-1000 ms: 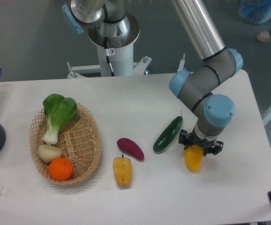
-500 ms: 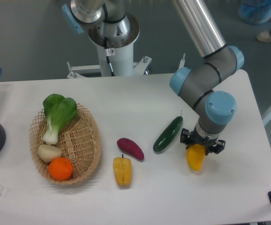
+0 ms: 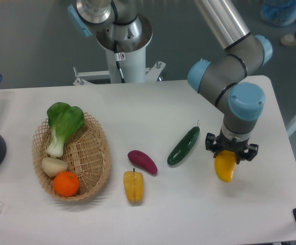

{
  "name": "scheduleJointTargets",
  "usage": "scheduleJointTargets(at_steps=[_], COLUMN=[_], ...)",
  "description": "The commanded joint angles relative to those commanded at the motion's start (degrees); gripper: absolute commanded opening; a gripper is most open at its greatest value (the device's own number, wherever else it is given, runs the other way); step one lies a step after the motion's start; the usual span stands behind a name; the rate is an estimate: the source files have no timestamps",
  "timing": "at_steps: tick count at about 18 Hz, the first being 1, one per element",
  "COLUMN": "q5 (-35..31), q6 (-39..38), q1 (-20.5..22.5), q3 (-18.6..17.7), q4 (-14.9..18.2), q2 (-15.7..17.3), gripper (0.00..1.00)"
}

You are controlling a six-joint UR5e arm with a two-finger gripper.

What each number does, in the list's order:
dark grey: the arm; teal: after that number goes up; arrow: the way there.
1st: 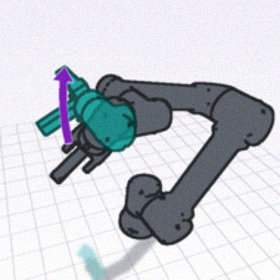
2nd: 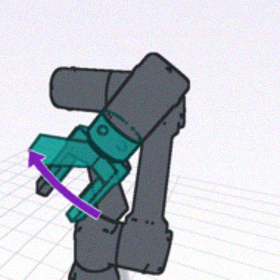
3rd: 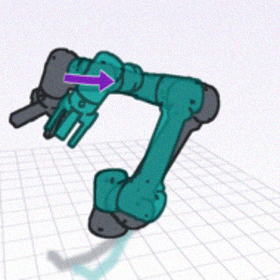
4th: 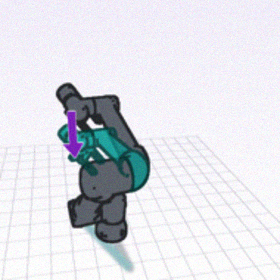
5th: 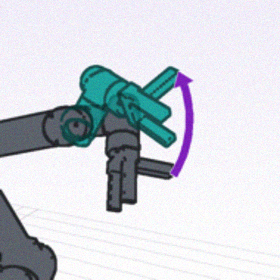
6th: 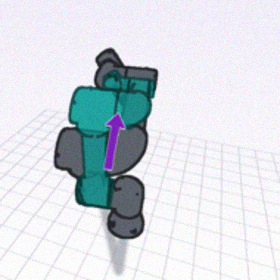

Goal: Pick up the mango from the table
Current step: 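Lift the grasped mango up off the table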

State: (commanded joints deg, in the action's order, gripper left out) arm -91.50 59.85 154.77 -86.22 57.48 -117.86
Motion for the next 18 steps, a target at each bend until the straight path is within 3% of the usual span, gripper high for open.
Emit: scheduleJointTargets(at_steps=[3, 8, 18], q5=[0.18, 0.09, -0.09], q6=[0.26, 4.74, 7.82], q1=[0.62, 0.79, 1.67], q3=[0.88, 5.71, 7.3], q4=[1.14, 8.61, 12.83], q2=[1.15, 1.41, 2.9], gripper=[0.36, 0.36, 0.33])
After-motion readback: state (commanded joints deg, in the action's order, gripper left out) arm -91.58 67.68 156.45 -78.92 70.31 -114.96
